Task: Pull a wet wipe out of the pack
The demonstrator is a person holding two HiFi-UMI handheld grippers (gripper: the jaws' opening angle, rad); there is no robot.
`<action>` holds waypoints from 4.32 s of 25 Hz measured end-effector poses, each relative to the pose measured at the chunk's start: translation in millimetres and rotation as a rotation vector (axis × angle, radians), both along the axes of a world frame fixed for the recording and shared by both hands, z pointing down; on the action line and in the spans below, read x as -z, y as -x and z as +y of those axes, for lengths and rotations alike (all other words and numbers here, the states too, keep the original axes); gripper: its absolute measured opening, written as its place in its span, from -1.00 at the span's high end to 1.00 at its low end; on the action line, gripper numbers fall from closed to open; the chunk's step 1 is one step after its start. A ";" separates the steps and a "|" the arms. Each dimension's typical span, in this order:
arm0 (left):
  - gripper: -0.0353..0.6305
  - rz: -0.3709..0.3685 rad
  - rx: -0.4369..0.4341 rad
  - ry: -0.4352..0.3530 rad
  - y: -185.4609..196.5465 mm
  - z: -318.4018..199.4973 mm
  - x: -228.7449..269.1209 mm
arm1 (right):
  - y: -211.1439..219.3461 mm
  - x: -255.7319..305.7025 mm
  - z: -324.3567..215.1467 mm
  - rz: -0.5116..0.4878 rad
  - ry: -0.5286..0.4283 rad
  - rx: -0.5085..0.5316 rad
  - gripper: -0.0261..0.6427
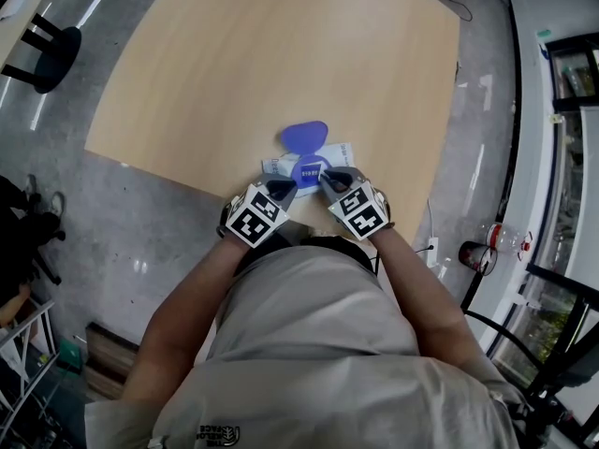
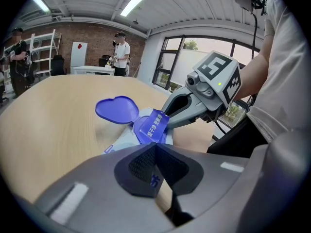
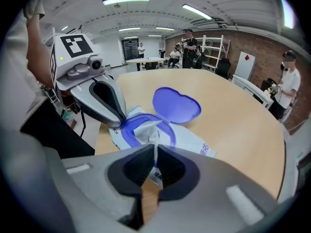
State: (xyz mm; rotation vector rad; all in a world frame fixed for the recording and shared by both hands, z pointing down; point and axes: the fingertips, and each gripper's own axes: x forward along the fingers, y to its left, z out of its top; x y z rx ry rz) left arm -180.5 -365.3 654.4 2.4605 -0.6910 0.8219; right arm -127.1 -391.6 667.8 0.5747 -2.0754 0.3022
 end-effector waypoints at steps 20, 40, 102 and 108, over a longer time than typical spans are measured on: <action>0.88 -0.038 0.019 0.007 -0.7 0.4 -4.4 | -21.9 14.2 -16.5 -0.034 -0.014 -0.060 0.91; 0.88 -0.087 0.109 0.019 -4.3 -1.9 -6.5 | -69.4 43.7 -33.8 -0.064 -0.078 -0.149 0.91; 0.88 0.049 0.495 -0.221 -73.0 64.4 167.8 | -172.7 195.8 8.8 -0.445 -0.267 0.026 0.91; 0.88 0.085 0.436 -0.287 -92.9 90.4 211.6 | -174.5 221.6 38.3 -0.480 -0.295 0.034 0.91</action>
